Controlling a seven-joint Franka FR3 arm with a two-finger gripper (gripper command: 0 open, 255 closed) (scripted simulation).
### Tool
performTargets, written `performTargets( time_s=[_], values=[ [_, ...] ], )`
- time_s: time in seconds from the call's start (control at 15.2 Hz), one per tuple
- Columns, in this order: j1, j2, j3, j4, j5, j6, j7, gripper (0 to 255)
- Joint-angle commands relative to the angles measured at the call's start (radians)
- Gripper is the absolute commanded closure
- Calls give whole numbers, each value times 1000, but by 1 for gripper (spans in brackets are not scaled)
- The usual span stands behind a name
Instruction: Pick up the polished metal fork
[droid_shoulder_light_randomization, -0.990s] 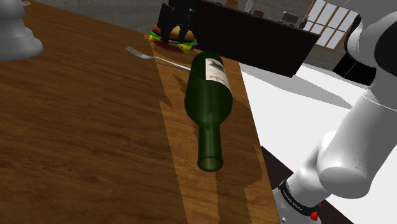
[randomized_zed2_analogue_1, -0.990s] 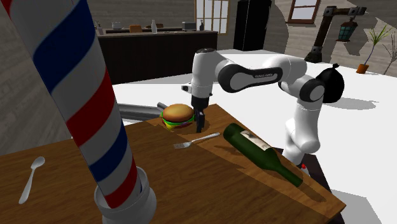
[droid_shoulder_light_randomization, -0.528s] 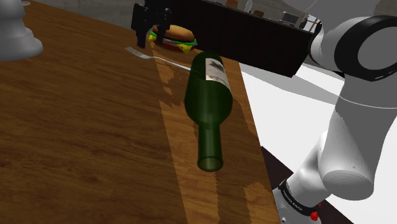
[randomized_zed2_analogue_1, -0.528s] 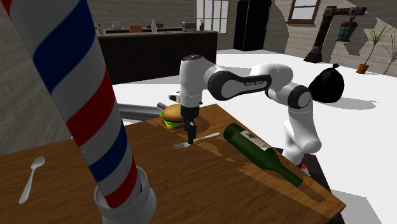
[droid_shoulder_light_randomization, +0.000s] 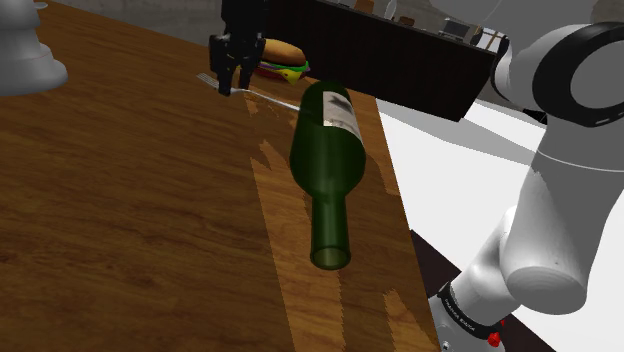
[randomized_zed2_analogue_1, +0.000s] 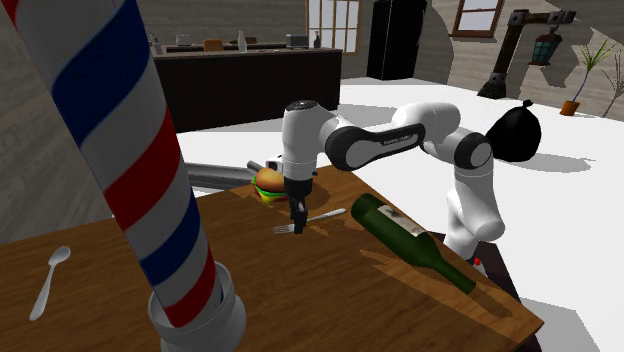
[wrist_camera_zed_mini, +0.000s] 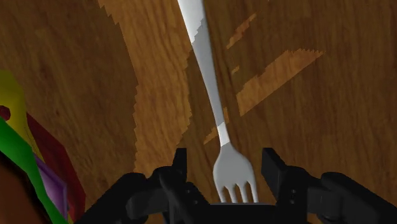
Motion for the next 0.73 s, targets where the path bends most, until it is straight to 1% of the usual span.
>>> performTargets(
  time_s=[0.0, 0.53, 0.66],
  values=[
    [0, -1, 0, -3, 0, 2, 0, 255],
    [0, -1, 0, -4, 0, 4, 0, 255],
    [4, 9, 0, 37, -3, -28, 1, 255]
  ],
)
